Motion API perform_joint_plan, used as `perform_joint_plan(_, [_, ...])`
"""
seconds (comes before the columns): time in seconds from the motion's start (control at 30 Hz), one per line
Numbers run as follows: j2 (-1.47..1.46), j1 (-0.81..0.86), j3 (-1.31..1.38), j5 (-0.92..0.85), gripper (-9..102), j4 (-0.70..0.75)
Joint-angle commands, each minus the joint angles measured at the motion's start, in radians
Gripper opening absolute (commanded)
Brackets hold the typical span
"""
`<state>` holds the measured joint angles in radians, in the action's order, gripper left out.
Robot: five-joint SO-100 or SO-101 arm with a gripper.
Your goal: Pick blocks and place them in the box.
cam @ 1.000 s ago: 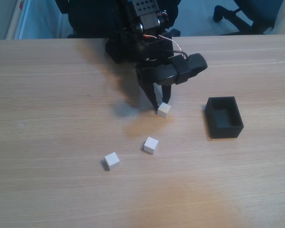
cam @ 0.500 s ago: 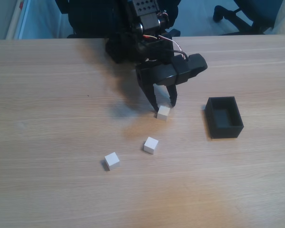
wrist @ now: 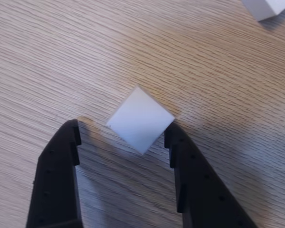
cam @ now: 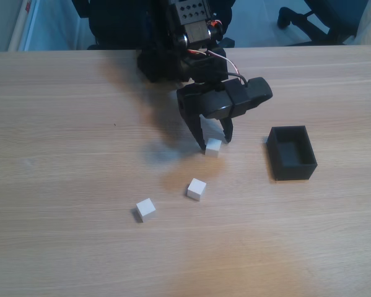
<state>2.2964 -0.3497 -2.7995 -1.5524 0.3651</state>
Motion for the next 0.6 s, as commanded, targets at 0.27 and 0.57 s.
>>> perform_joint_plan(0.27, [-0.137, 0.041, 0.156, 0.020, 14, -0.048])
perform_joint_plan(0.57, [-0.158, 0.060, 0.167, 0.018, 8, -0.048])
